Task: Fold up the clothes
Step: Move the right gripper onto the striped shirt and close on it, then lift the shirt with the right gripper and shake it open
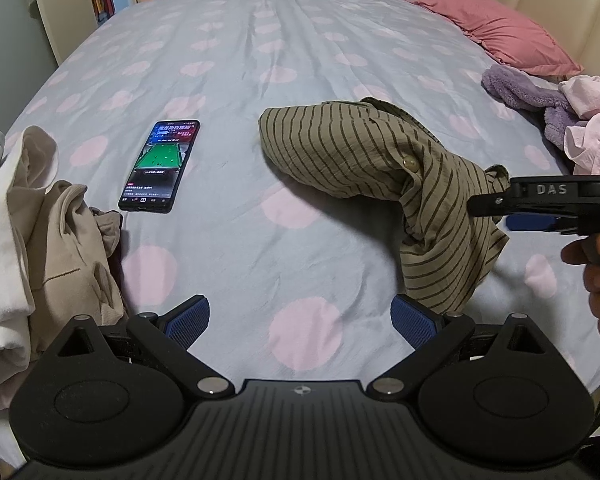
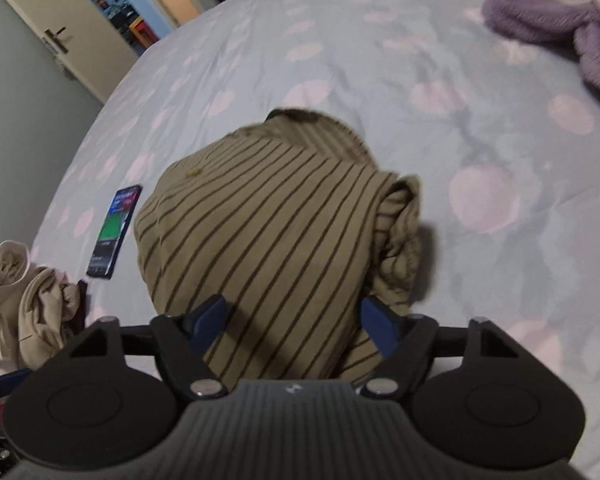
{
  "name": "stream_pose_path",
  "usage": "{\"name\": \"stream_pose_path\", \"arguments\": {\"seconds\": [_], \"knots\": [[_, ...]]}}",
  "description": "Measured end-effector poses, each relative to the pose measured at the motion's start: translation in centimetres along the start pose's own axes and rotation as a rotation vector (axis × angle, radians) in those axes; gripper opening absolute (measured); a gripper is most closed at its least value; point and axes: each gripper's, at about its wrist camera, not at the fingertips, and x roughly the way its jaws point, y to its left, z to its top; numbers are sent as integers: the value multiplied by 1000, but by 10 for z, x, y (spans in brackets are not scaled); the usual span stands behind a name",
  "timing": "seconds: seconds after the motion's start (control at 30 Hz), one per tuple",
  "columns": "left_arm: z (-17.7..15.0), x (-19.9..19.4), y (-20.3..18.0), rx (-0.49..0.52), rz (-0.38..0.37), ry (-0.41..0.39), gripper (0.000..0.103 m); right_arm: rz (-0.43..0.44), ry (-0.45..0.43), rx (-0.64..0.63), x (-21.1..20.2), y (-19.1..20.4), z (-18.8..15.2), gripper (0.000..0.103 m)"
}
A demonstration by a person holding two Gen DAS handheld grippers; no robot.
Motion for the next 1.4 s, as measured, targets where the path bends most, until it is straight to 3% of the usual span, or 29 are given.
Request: {"name": "stream_pose_path", "arguments": {"seconds": [0.17,0.23,0.27,0.3,0.33,0.37,0.63,0.77,0.9,1.03,1.1,1.23,1.4], "knots": [[-1,0,1,1,-11,-1,99,48,41,64,18,-9,1,75],[-2,0,1,2,-15,-1,99,77,69,126,25,-16,2,69],[-2,0,1,2,-17,-1,99,90,73,140,27,-17,2,58],[-2,0,1,4,-21,-1,99,84,73,127,27,-15,3,30],[-2,0,0,7,-26,-2,99,73,72,106,27,-13,3,8],[-3,0,-1,11,-31,-5,99,70,65,86,25,-9,4,5],[-6,3,-11,51,-95,-38,95,134,-8,21,-8,19,13,4],[-4,4,-18,60,-184,-30,77,211,-89,-4,-44,35,23,3],[-3,3,-26,73,-282,-36,76,293,-175,-53,-86,52,31,3],[-1,6,-28,77,-333,-40,75,341,-251,-110,-124,65,35,3],[1,8,-28,86,-346,-47,63,361,-282,-137,-139,69,37,3],[5,9,-34,189,-304,-105,59,420,-337,-163,-168,72,38,2],[1,15,-41,319,-160,-173,59,462,-423,-217,-206,83,38,0]]}}
